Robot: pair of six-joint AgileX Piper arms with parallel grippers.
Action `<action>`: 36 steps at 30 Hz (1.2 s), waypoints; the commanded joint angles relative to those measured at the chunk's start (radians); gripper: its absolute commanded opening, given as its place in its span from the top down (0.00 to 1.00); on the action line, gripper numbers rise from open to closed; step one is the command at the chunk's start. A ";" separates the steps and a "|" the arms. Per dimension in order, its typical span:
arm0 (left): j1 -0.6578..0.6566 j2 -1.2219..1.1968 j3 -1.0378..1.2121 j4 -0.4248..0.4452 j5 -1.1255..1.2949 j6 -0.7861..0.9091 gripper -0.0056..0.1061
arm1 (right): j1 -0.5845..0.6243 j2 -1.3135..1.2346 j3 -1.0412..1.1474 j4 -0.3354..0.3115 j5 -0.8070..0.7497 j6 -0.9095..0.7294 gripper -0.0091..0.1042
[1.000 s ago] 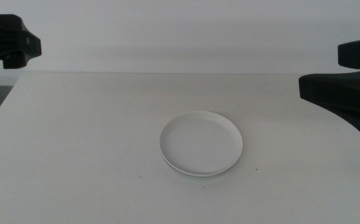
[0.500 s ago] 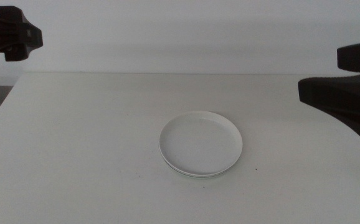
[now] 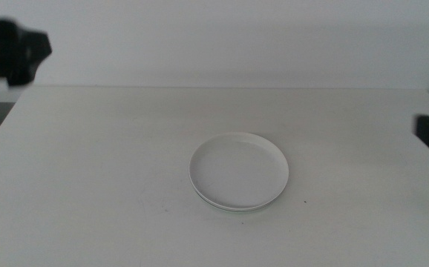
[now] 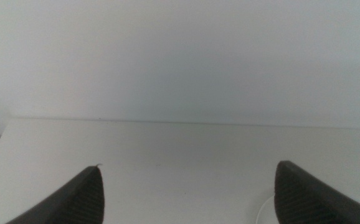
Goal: Stack the three bowls on top of each other.
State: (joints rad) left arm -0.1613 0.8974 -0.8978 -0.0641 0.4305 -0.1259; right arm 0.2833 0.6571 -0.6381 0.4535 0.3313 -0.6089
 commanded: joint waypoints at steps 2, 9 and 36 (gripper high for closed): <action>0.002 -0.128 0.162 -0.026 -0.104 -0.003 0.11 | -0.115 -0.084 0.113 -0.068 -0.054 -0.010 0.10; 0.002 -0.413 0.451 -0.014 -0.114 -0.003 0.11 | -0.301 -0.304 0.352 -0.123 -0.065 -0.010 0.10; 0.002 -0.897 0.898 0.099 -0.172 -0.003 0.11 | -0.313 -0.657 0.638 -0.061 -0.093 -0.010 0.10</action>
State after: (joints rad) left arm -0.1613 0.0052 0.0002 0.0288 0.2664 -0.1262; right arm -0.0226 0.0046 -0.0032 0.3764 0.2551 -0.6089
